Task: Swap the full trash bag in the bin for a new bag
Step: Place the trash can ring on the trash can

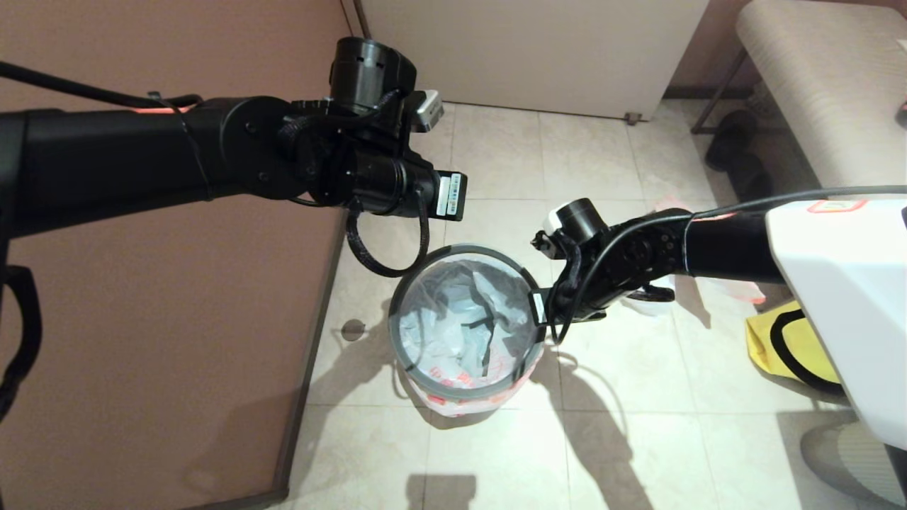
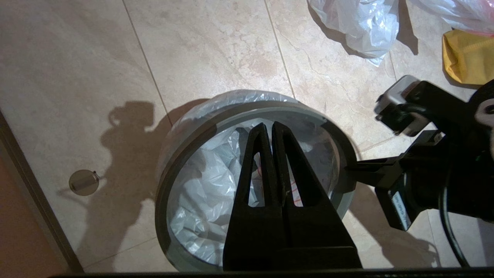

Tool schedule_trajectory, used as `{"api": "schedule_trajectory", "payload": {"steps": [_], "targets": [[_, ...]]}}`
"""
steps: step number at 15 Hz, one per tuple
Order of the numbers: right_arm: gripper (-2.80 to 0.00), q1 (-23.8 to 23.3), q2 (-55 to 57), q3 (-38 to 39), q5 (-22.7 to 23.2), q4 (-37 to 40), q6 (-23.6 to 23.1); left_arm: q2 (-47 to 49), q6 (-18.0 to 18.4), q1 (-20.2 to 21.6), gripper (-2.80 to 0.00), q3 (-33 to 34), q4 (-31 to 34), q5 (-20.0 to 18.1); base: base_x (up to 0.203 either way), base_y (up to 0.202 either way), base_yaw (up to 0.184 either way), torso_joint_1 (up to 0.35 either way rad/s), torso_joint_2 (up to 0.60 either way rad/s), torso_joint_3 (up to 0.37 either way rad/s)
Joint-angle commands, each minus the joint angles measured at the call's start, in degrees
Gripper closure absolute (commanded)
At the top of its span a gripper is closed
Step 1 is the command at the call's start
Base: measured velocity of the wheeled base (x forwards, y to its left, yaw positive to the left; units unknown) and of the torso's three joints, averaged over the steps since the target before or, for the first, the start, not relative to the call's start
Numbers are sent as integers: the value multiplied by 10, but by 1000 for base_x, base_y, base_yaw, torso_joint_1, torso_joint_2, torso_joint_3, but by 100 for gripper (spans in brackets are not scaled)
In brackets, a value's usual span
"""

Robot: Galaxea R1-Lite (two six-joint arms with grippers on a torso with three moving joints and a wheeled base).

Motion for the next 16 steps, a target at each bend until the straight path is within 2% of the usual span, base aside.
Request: {"api": "schedule_trajectory", "payload": {"steps": [1, 16], "targets": [[0, 6, 13, 0, 0, 0, 0, 5, 0, 0, 0, 0, 1, 1, 0, 0, 0, 0, 0, 0], [0, 6, 54, -2, -6, -54, -21, 25, 2, 10, 0, -14, 0, 1, 0, 0, 0, 0, 0, 0]]}}
